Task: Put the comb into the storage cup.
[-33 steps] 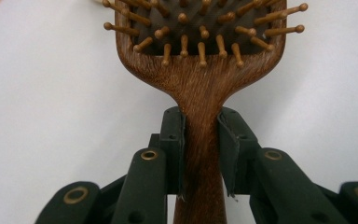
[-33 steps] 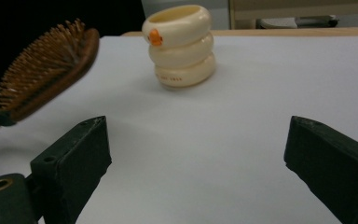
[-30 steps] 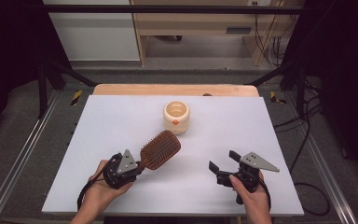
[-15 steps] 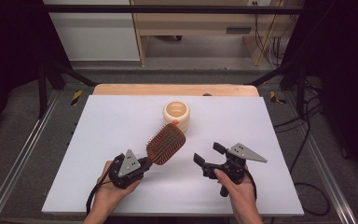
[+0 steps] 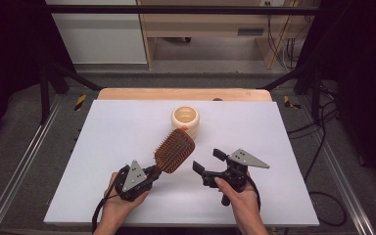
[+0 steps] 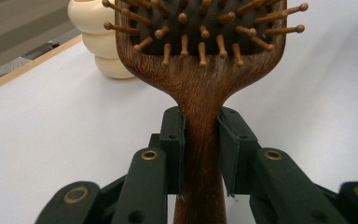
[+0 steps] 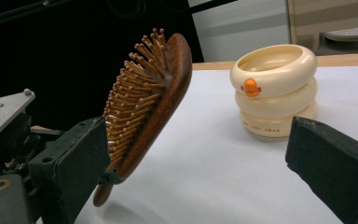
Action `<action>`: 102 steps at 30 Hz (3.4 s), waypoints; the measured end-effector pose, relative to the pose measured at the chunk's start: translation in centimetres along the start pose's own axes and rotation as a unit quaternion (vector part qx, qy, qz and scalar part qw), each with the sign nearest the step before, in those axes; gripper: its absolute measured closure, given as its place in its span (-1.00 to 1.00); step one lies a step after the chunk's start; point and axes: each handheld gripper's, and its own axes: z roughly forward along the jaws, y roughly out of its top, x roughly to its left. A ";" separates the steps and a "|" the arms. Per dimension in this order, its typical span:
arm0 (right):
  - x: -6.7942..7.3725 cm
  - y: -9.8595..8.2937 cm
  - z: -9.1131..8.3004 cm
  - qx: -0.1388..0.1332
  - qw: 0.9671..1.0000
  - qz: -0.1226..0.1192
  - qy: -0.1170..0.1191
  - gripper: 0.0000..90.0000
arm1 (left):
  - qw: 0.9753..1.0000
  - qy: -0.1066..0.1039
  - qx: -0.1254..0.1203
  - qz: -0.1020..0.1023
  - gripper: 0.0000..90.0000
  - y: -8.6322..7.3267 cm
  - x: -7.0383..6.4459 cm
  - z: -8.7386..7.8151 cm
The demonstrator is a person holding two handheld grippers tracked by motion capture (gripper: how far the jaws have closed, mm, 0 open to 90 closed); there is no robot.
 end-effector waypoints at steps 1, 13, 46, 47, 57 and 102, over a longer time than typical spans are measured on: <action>0.0 0.0 0.0 0.000 1.000 0.000 0.000 -0.86 | 1.000 0.002 0.000 0.002 0.61 0.0 -0.1 0.0; 1.1 -0.2 1.7 0.006 0.999 0.025 0.033 -0.85 | 1.000 -0.003 -0.013 0.006 0.61 -0.1 -1.1 0.3; 2.8 0.7 3.8 -0.003 0.996 0.063 0.067 -0.67 | 0.999 0.000 -0.041 0.019 0.61 0.1 -1.6 -0.3; 2.8 0.7 3.9 -0.002 0.996 0.064 0.068 -0.66 | 0.999 -0.001 -0.041 0.018 0.61 0.1 -1.6 -0.3; 3.1 0.8 4.5 -0.009 0.995 0.070 0.067 -0.55 | 0.999 0.001 -0.047 0.017 0.61 0.2 -1.6 -0.5; 3.8 0.9 5.5 -0.049 0.991 0.097 0.083 0.11 | 0.998 -0.003 -0.057 -0.019 0.61 -0.2 -0.9 -0.5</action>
